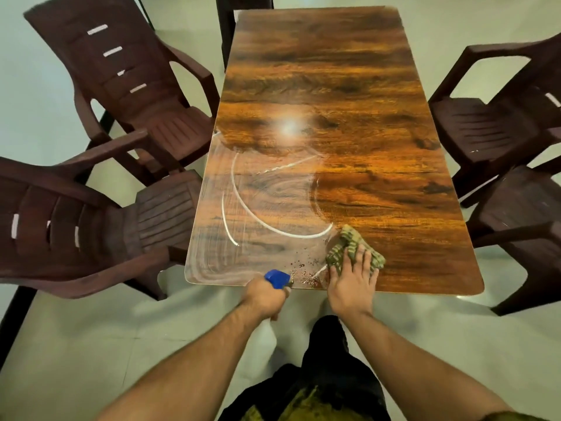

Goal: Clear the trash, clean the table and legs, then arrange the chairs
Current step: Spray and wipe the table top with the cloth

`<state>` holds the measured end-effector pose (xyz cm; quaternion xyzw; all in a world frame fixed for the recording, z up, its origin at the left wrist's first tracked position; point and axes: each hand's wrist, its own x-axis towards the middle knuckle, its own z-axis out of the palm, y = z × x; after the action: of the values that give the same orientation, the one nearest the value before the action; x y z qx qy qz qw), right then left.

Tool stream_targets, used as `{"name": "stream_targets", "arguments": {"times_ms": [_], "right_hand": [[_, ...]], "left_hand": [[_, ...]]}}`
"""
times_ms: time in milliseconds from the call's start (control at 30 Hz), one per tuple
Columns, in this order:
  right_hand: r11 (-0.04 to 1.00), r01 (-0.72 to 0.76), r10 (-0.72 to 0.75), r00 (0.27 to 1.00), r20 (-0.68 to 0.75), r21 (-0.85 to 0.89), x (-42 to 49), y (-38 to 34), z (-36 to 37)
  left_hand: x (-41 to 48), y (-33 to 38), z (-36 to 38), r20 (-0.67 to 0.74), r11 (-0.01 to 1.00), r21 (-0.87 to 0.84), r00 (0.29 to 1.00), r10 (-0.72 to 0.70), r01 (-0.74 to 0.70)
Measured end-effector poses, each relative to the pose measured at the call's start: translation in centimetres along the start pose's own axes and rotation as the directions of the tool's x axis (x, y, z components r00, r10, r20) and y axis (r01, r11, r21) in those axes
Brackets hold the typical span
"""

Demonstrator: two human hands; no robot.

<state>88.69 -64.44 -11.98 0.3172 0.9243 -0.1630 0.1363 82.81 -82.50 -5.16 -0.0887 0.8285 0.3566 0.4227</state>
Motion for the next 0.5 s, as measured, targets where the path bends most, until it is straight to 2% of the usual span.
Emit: {"name": "stream_targets", "arguments": {"times_ms": [67,100,133,167,200,233,267,300,333,367,400,433,467,500], "right_hand": [[0.978,-0.199,0.199,0.98,0.008,0.059,0.9,-3.0,0.0],[0.983,-0.182,0.181,0.983,0.029,0.036,0.8,-4.7,0.5],[0.998,-0.056,0.056,0.997,0.048,-0.008,0.4,-6.1,1.0],[0.987,0.152,-0.148,0.986,0.081,-0.047,-0.2,-7.2,1.8],[0.92,0.388,-0.376,0.915,0.143,-0.059,-0.9,-7.7,2.3],[0.804,0.59,-0.564,0.796,0.221,-0.073,-1.4,-7.5,2.7],[0.681,0.728,-0.687,0.674,0.273,-0.084,-1.3,-6.8,2.5],[0.593,0.8,-0.75,0.59,0.298,-0.092,-0.6,-5.5,2.0],[0.549,0.828,-0.768,0.553,0.321,-0.114,0.2,-3.9,1.3],[0.549,0.823,-0.755,0.564,0.335,-0.145,0.8,-2.1,0.8],[0.614,0.769,-0.706,0.636,0.311,-0.177,1.1,-0.2,0.4],[0.737,0.644,-0.604,0.764,0.228,-0.204,0.9,1.4,0.3],[0.87,0.448,-0.431,0.894,0.123,-0.207,0.2,2.1,0.3],[0.962,0.21,-0.208,0.978,0.028,-0.174,-0.8,1.6,0.6]], "left_hand": [[0.5,-0.9,-0.8,-0.081,0.994,-0.11,0.997,-0.017,0.008],[0.8,-1.1,-1.6,-0.122,0.988,-0.153,0.992,-0.025,0.006],[0.9,-0.9,-2.4,-0.148,0.986,-0.165,0.989,-0.028,0.004],[1.1,-0.6,-3.1,-0.167,0.988,-0.155,0.986,-0.024,-0.002],[1.2,-0.3,-3.6,-0.183,0.991,-0.136,0.983,-0.01,-0.015],[1.1,-0.1,-4.0,-0.193,0.993,-0.117,0.981,0.003,-0.026],[1.1,0.2,-4.4,-0.198,0.994,-0.105,0.98,0.02,-0.041],[1.0,0.5,-4.5,-0.198,0.994,-0.092,0.98,0.033,-0.052],[1.0,0.5,-4.6,-0.193,0.995,-0.082,0.98,0.043,-0.06],[1.0,0.4,-4.6,-0.187,0.994,-0.092,0.981,0.049,-0.067],[1.0,0.3,-4.6,-0.184,0.99,-0.116,0.982,0.052,-0.074],[1.1,0.1,-4.8,-0.187,0.987,-0.142,0.981,0.054,-0.082],[1.1,-0.2,-4.9,-0.195,0.983,-0.164,0.979,0.052,-0.085],[1.2,-0.4,-5.2,-0.204,0.98,-0.18,0.978,0.047,-0.084]]}}
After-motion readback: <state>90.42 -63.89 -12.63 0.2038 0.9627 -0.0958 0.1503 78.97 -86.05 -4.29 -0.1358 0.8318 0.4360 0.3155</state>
